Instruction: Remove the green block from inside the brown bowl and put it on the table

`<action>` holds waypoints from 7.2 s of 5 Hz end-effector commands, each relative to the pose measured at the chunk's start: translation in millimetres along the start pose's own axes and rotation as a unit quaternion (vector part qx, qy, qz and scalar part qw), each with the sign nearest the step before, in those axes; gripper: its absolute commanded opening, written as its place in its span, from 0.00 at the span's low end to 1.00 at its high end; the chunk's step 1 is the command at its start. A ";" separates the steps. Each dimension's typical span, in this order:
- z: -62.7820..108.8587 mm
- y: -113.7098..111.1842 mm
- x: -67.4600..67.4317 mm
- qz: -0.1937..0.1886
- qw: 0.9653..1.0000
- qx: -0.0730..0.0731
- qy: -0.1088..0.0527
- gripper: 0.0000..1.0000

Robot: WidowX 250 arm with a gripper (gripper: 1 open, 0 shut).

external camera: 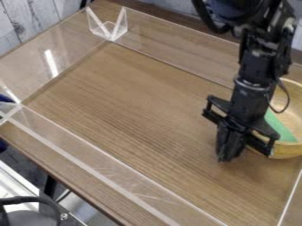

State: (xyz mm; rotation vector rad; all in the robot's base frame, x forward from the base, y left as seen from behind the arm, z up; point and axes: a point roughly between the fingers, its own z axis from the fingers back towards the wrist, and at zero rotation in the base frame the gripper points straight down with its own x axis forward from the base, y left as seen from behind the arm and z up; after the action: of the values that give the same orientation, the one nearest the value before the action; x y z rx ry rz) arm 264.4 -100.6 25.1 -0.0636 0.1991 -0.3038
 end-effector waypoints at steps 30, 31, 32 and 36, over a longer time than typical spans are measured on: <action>13.2 99.2 -34.6 0.132 0.991 0.021 -0.012 1.00; 29.9 100.4 -39.9 0.138 0.990 0.021 -0.030 1.00; 64.7 102.9 -50.2 0.146 0.987 0.026 -0.064 1.00; 73.9 117.5 -46.7 0.162 0.983 0.029 -0.075 1.00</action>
State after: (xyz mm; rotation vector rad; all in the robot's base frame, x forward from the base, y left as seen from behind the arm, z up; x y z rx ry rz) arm 261.7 24.2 82.8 -0.0026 0.1014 0.0142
